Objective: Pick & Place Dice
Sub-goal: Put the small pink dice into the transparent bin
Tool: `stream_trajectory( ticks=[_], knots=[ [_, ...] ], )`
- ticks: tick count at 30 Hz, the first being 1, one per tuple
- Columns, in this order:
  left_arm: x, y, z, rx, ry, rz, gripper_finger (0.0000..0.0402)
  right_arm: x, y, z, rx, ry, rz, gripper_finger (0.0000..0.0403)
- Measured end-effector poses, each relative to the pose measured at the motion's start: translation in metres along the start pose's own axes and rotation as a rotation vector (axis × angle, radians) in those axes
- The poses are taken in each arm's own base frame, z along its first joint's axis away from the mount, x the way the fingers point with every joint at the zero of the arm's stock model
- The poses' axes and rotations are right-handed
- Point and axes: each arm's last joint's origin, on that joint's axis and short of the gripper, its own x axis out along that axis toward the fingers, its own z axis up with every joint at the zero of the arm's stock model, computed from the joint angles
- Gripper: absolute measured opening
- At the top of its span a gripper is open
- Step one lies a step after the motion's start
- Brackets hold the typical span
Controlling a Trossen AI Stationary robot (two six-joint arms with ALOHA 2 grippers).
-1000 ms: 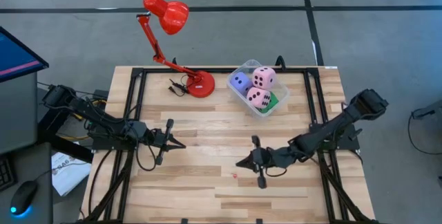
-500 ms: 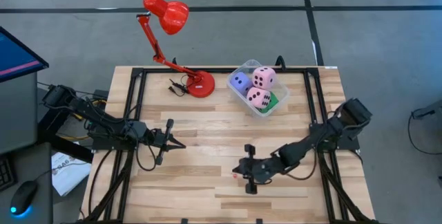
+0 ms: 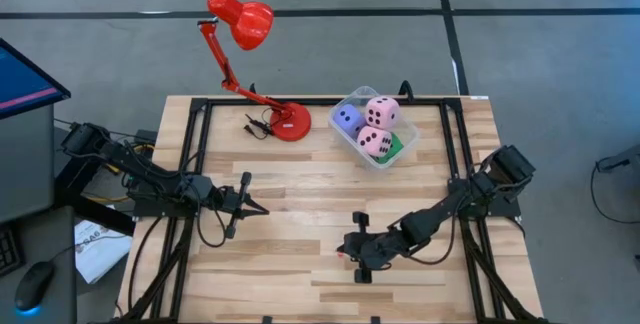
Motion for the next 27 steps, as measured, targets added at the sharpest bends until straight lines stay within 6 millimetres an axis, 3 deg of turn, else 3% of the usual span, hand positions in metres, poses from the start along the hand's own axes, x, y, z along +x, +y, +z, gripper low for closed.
stream_trajectory(
  ticks=[5, 18, 22, 27],
  knots=[
    [0.0000, -0.0001, 0.0000, 0.000, 0.000, 0.000, 0.0001, 0.0000, -0.0001, -0.0002, 0.001, 0.002, 0.000, 0.0032],
    [0.0000, 0.0000, 0.0000, 0.000, 0.000, 0.000, 0.0001, 0.0008, -0.0016, 0.0015, 0.011, -0.008, -0.001, 0.0204],
    [0.0000, 0.0000, 0.0000, 0.000, 0.000, 0.000, 0.0001, 0.0012, -0.0026, 0.0019, 0.109, -0.009, -0.003, 0.0227],
    [0.0000, 0.0000, 0.0000, 0.000, 0.000, 0.000, 0.0001, 0.0011, -0.0032, 0.0002, 0.108, 0.007, -0.010, 0.0230]
  ],
)
